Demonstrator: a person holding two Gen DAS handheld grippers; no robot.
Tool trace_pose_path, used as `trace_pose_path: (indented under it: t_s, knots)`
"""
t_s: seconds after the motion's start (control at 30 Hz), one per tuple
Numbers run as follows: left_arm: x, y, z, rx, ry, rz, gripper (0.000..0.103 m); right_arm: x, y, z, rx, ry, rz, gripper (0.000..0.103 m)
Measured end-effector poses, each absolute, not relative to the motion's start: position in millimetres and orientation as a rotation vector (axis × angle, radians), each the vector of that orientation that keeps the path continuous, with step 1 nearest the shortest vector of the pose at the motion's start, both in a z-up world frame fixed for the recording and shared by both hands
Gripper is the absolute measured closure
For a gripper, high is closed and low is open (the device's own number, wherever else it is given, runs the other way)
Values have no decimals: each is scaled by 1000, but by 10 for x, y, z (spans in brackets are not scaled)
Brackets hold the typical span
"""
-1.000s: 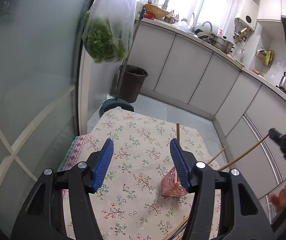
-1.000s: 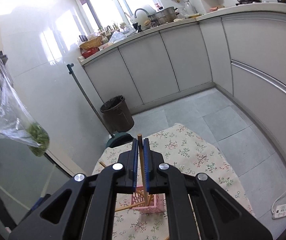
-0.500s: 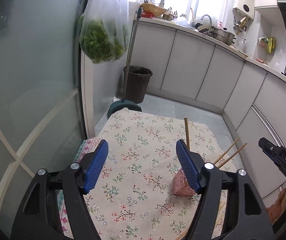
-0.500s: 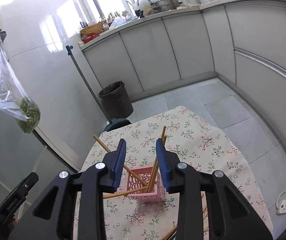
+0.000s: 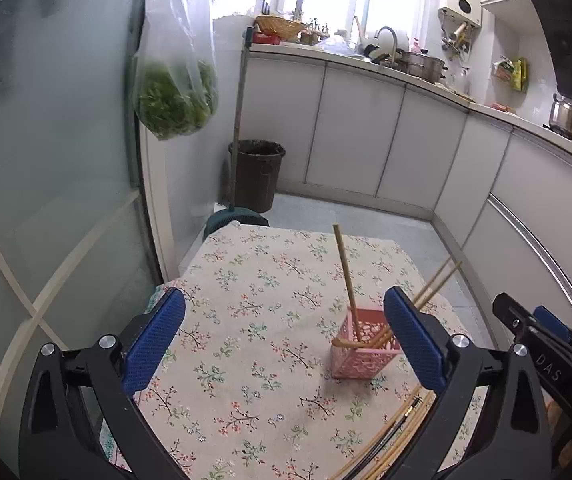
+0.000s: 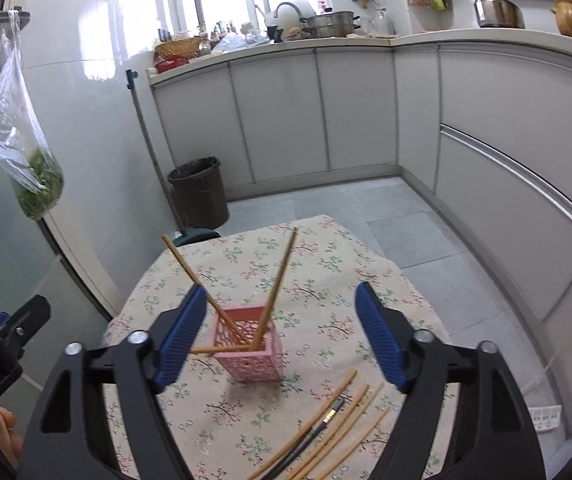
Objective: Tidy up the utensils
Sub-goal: 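Lower the chopstick into the pink holder and open the right gripper, then move both open grippers down over the loose chopsticks on the cloth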
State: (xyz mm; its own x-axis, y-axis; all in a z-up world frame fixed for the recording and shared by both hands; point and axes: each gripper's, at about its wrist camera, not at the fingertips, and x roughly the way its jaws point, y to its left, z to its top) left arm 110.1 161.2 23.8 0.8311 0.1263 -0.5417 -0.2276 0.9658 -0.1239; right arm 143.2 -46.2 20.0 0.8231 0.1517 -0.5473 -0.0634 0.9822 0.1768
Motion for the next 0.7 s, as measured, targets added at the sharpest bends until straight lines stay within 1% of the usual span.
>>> trace_pose_path:
  t_s: [0.1,0.23,0.4,0.53,0.63,0.7]
  knots:
    - [1143,1502,141,-169,622,150,7,1339,-555,153,141,590,58,6]
    - [1283,1368,-99,-186,769,68,7,1195,-790,64,120,619,-29,6]
    - [1504,1130,-544,-196,979,-41,7,943,-1217,-145,155,675,-113,6]
    - [1689,726,-993,-83,1139,-102,7,790,-1564,-374,218,759,-160,6]
    - [1741,404,-1253,-3,1193,-153,7,730,-1759,-535,271,831,-161,6]
    - [1768,194,-1351,38,1203,-186,7,706,-1834,-571,302,843,-169,6]
